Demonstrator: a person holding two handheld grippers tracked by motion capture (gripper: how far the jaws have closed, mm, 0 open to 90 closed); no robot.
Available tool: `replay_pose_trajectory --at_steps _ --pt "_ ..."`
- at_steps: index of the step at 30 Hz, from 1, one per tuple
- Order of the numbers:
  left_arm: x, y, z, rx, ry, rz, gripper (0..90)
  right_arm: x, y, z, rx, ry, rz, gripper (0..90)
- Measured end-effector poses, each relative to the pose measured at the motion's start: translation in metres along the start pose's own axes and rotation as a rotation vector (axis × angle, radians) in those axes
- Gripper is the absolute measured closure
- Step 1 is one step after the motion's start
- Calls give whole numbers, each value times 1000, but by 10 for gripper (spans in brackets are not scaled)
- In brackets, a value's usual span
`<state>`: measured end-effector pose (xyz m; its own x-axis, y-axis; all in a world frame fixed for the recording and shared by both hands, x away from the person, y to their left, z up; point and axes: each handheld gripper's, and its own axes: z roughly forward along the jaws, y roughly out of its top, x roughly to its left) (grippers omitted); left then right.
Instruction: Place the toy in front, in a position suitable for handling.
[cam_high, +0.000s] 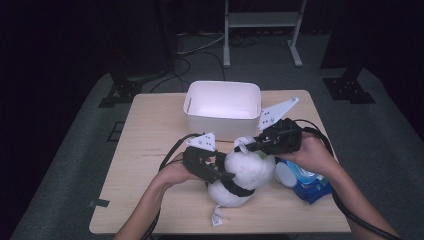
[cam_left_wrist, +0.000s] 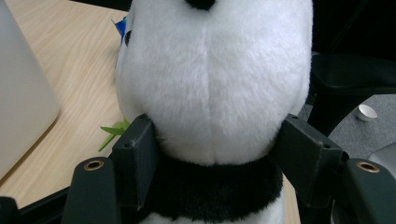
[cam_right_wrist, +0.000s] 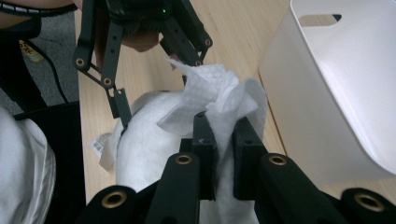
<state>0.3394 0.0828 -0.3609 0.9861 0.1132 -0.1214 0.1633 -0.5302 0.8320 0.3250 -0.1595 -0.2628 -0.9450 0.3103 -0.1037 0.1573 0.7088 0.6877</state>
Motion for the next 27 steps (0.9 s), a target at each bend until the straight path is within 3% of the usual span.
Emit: replay_pose_trajectory --at_steps 5,7,10,17,20,22,27 --pt "0 1 0 6 2 0 335 0 4 2 -5 2 -15 816" --pt "-1 0 2 10 1 2 330 0 2 5 31 4 -9 815" --pt "-1 0 2 9 2 2 314 0 -1 5 36 3 -2 816" --pt "-3 -6 3 35 20 5 279 -6 -19 -2 22 2 43 816" --pt "-3 -9 4 45 27 -5 217 -8 -27 -5 24 -6 66 816" --pt "-4 -12 7 70 56 -7 184 -10 -35 -7 22 -7 84 817" --pt "-4 -13 5 62 52 -3 183 -11 -46 -7 13 6 111 821"
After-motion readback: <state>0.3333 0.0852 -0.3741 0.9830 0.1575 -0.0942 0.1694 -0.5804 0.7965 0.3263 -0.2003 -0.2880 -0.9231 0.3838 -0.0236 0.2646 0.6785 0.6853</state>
